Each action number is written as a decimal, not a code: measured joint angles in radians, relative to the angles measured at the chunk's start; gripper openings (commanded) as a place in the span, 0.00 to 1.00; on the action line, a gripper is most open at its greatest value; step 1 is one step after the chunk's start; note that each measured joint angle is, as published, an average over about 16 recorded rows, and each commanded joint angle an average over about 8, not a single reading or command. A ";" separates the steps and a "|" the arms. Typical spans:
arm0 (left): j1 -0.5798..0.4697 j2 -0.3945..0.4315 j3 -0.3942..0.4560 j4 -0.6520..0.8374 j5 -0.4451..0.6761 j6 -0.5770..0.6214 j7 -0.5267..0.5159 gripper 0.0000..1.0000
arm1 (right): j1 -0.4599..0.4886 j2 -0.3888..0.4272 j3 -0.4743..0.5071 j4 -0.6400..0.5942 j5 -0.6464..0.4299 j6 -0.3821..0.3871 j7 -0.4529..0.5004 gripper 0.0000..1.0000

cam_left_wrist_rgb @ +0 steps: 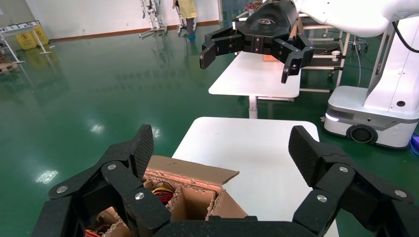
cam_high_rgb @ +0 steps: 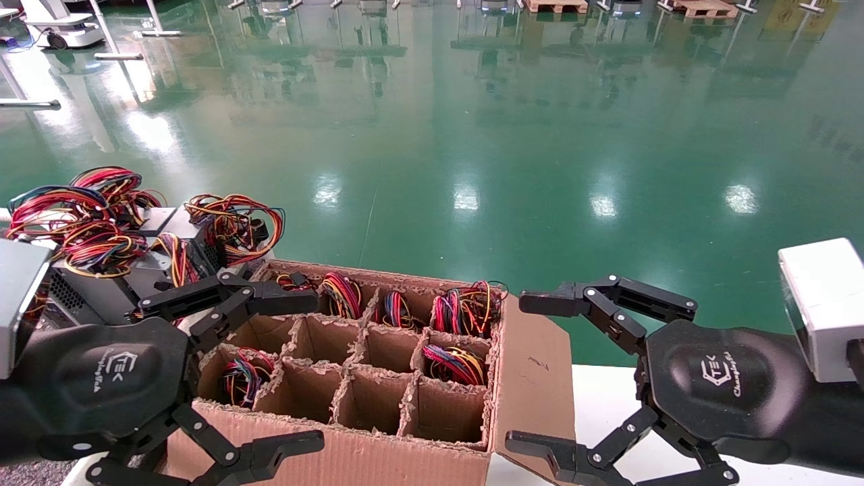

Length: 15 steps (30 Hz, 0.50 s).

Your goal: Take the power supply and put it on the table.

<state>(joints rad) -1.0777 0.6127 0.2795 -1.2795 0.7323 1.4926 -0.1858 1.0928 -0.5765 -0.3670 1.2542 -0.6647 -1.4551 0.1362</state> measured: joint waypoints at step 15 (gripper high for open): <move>0.000 0.000 0.000 0.000 0.000 0.000 0.000 1.00 | 0.000 0.000 0.000 0.000 0.000 0.000 0.000 0.00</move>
<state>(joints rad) -1.0775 0.6126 0.2795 -1.2798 0.7321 1.4928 -0.1859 1.0928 -0.5766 -0.3669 1.2542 -0.6647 -1.4551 0.1362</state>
